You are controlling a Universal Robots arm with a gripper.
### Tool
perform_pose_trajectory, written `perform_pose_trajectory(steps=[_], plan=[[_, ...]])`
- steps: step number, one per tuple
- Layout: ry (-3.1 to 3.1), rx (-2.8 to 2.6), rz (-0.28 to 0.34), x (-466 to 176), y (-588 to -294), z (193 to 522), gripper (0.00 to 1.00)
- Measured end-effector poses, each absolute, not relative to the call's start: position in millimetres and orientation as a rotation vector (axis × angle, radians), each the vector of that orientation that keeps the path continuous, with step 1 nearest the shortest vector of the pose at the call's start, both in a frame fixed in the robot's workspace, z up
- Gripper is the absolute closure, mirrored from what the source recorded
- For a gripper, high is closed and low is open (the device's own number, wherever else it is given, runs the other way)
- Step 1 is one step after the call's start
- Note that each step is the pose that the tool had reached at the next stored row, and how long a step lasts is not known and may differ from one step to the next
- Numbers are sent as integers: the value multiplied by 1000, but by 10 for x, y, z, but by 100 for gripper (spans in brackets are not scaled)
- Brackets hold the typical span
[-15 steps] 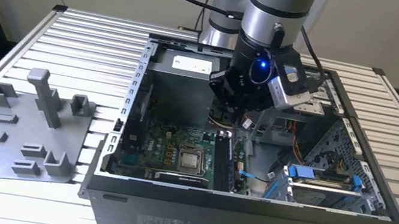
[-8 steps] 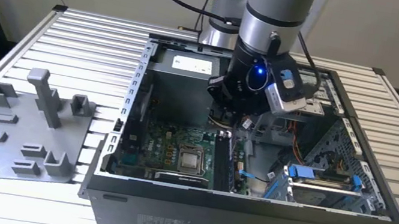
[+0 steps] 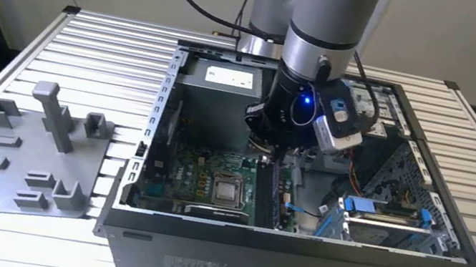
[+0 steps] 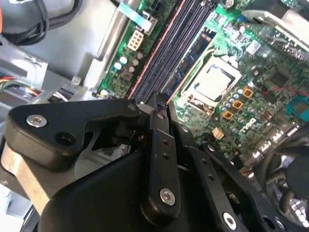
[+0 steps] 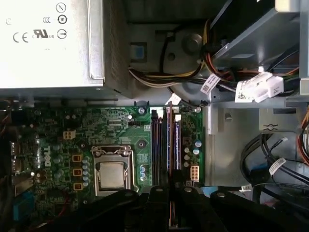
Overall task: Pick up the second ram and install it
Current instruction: 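Insert the second ram into the second slot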
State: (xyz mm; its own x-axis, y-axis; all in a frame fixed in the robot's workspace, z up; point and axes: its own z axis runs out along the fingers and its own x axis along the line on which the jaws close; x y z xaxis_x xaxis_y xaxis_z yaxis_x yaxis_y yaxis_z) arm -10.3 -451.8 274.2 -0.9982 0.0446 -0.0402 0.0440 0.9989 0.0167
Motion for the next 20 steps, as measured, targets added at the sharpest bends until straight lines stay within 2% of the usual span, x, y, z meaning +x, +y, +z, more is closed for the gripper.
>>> perform_pose_trajectory(steps=[10,20], plan=[[3109,41,25,-104,-4747,2648,86],[3110,21,26,-104,-4771,2468,86]])
